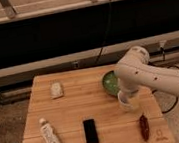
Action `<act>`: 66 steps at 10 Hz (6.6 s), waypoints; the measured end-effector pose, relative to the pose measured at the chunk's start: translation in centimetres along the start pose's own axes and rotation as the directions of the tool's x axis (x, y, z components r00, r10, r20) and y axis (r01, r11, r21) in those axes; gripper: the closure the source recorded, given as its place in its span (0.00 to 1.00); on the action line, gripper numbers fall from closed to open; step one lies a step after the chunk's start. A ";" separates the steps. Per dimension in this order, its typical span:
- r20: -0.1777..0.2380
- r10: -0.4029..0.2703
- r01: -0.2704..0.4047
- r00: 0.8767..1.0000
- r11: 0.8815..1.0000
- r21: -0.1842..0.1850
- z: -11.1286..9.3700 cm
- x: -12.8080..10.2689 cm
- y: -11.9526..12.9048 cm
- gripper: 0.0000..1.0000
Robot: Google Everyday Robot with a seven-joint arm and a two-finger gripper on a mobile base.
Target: Place the eraser on the white sponge
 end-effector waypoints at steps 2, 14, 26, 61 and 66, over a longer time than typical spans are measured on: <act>-0.001 -0.041 0.041 0.999 0.999 -0.002 0.3 -0.6 0.4 0.20; 0.035 -0.408 0.407 0.912 0.913 0.021 3.6 -8.4 1.7 0.20; 0.099 -0.639 0.642 0.763 0.767 0.001 6.5 -14.1 4.8 0.20; 0.111 -0.820 0.825 0.562 0.565 0.002 12.7 -21.9 3.5 0.90; 0.093 -0.812 0.815 0.576 0.579 0.013 10.6 -21.4 0.7 1.00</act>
